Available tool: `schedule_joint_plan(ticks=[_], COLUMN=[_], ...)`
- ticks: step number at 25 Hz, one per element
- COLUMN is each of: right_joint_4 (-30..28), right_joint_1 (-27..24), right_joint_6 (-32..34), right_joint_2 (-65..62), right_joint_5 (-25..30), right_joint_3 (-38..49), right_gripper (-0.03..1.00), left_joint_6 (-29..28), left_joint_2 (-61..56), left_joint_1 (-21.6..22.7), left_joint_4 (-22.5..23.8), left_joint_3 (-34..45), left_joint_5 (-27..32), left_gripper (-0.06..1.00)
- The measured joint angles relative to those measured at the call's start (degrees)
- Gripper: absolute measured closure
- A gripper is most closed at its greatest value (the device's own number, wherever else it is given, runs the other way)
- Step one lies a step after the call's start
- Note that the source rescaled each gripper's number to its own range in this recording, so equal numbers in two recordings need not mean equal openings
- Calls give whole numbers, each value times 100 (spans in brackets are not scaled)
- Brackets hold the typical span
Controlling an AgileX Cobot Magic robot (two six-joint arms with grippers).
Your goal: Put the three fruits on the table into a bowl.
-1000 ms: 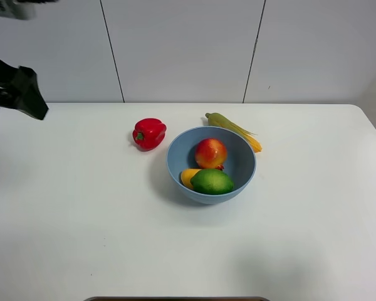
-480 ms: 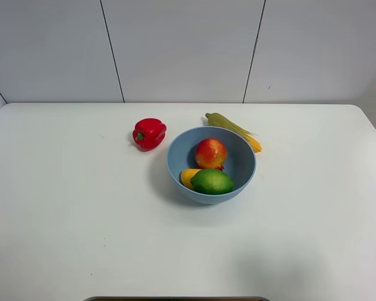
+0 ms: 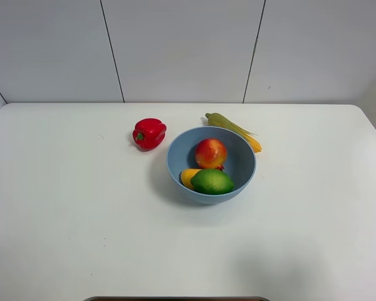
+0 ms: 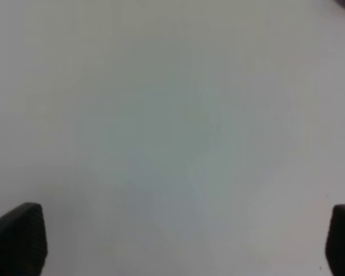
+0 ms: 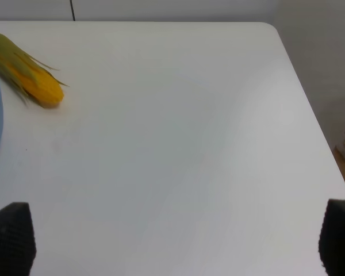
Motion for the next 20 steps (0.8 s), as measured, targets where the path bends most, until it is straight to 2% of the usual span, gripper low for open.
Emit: schedule_joint_plan(ticks=[5, 10, 20], right_joint_4=[0, 0, 0], right_joint_1=[0, 0, 0], right_joint_6=[0, 0, 0], right_joint_2=[0, 0, 0], right_joint_5=[0, 0, 0], right_joint_3=[0, 0, 0], right_gripper=[-3, -3, -3], left_joint_6=[483, 710, 791], left_joint_2=[-785, -893, -895], left_joint_1=[101, 195, 197], left_joint_4=[-84, -309, -355], left_joint_3=[31, 31, 31], left_joint_5=[228, 284, 284], left_gripper=[-4, -4, -4])
